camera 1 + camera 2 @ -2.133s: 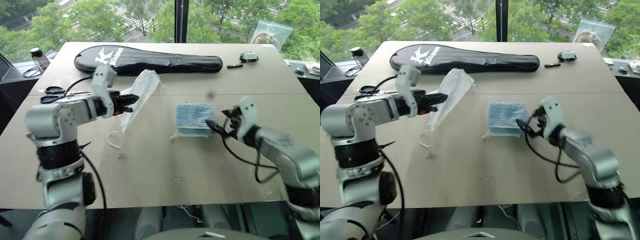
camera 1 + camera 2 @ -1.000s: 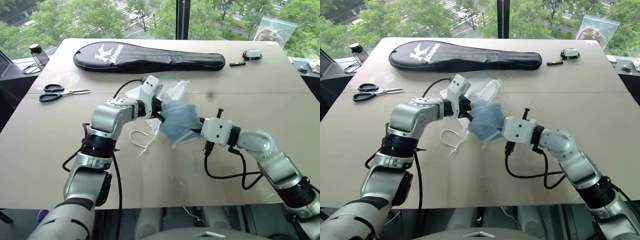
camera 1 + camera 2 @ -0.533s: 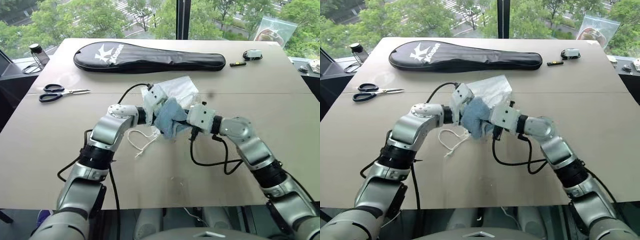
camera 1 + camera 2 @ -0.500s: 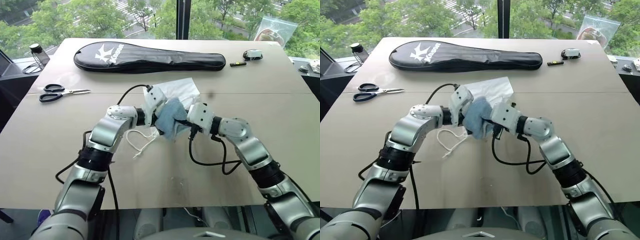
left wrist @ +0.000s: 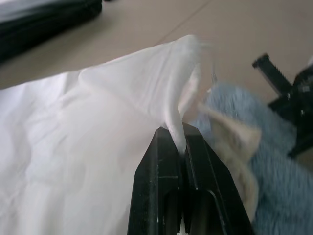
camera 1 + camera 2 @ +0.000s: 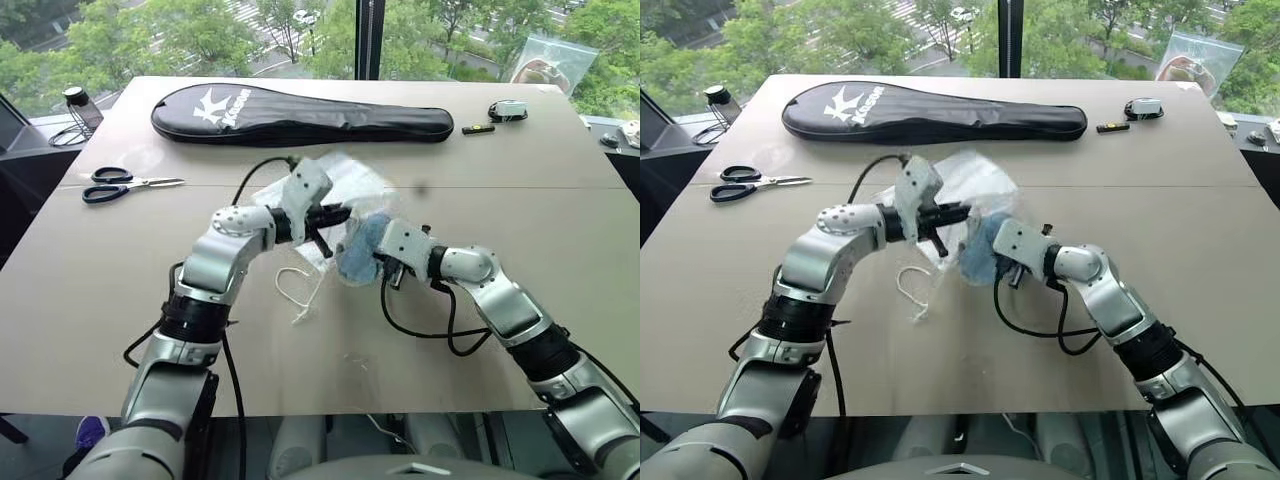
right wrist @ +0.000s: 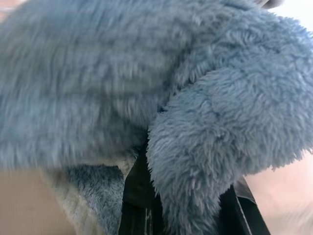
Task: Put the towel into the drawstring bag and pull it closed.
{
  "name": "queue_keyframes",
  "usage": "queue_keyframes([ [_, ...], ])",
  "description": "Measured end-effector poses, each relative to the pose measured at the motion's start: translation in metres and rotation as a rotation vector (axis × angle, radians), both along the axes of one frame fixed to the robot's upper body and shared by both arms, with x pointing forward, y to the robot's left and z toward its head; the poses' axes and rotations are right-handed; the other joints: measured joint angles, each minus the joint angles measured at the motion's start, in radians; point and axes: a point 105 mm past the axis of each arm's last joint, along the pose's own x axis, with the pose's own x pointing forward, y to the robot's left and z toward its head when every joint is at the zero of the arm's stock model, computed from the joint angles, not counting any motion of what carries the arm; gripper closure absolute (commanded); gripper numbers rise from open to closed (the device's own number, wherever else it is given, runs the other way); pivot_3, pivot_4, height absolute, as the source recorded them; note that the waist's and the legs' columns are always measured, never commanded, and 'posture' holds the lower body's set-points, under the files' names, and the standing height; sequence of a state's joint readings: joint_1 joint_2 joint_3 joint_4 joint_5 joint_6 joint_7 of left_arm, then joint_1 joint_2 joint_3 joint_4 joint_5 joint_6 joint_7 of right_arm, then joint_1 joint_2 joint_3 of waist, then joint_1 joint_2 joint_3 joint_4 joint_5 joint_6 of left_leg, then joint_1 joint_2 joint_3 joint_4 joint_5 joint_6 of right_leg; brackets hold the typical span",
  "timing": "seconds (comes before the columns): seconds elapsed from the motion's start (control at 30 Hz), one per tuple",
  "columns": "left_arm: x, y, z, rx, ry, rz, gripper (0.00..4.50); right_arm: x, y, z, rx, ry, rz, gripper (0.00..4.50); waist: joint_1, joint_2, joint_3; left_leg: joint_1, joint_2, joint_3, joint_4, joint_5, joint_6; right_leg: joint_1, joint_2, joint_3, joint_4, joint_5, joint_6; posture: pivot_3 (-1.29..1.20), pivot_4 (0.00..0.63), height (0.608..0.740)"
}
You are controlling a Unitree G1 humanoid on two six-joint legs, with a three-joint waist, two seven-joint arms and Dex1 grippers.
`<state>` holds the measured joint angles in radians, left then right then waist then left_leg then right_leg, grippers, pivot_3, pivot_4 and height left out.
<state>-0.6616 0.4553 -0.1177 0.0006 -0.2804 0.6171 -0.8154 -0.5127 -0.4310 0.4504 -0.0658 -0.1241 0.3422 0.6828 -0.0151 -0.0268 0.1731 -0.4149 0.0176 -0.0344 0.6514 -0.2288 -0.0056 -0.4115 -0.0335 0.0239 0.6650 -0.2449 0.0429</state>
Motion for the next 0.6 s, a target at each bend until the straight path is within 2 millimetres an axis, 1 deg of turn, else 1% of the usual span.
queue_keyframes([
  [0.13,-0.007,-0.006,0.002,0.004,-0.006,-0.043,4.5,0.003,0.006,0.001,-0.011,0.002,0.003,4.45,-0.006,0.0,0.0,0.0,0.0,0.0,0.0,0.0,0.0,0.0,0.0,0.001,0.0,0.0,0.0,0.0,0.15,0.74],
  [0.23,-0.018,-0.006,-0.006,0.042,-0.005,-0.092,4.5,0.007,0.008,0.001,-0.003,0.019,-0.009,4.45,-0.011,0.0,0.0,0.001,0.001,0.0,0.0,0.0,0.0,0.0,0.001,0.001,0.002,0.0,0.0,0.0,0.15,0.74],
  [0.3,-0.024,-0.007,-0.012,0.052,0.001,-0.105,4.5,0.01,0.009,0.001,0.047,0.055,-0.026,4.45,-0.014,0.0,0.0,0.001,0.001,0.0,0.0,0.0,0.0,0.0,0.001,0.001,0.003,0.0,0.0,0.0,0.15,0.74],
  [0.37,-0.025,-0.007,-0.013,0.052,0.001,-0.102,4.5,0.003,0.005,0.001,0.071,0.075,0.01,4.45,-0.011,0.0,0.0,0.001,0.001,0.0,0.001,0.0,0.0,0.0,0.001,0.0,0.003,0.0,0.0,0.0,0.15,0.74],
  [0.43,-0.021,-0.005,-0.012,0.05,0.002,-0.073,4.5,-0.018,0.0,-0.001,0.088,0.114,0.108,4.45,-0.002,0.0,0.0,0.0,0.0,-0.001,0.001,0.0,0.0,0.0,0.0,0.0,0.003,0.0,0.0,0.0,0.15,0.74],
  [0.5,-0.016,-0.002,-0.013,0.048,0.015,-0.038,4.5,-0.042,0.001,0.001,0.099,0.149,0.221,4.45,0.0,0.001,0.0,0.0,0.0,-0.001,0.001,0.0,0.0,0.0,0.0,0.0,0.002,0.0,0.0,0.0,0.15,0.74],
  [0.53,-0.013,-0.001,-0.012,0.045,0.027,-0.028,4.5,-0.055,0.001,0.004,0.099,0.162,0.285,4.45,0.0,0.001,0.0,0.0,0.0,0.0,0.001,0.0,0.0,0.0,0.0,0.0,0.002,0.0,0.0,0.0,0.15,0.74],
  [0.6,-0.009,0.001,-0.008,0.014,0.066,-0.013,4.5,-0.078,-0.001,0.018,0.112,0.164,0.394,4.45,0.0,0.001,0.0,0.0,0.0,-0.001,0.001,0.0,0.0,0.0,0.0,-0.001,0.002,0.0,0.0,0.0,0.15,0.74],
])
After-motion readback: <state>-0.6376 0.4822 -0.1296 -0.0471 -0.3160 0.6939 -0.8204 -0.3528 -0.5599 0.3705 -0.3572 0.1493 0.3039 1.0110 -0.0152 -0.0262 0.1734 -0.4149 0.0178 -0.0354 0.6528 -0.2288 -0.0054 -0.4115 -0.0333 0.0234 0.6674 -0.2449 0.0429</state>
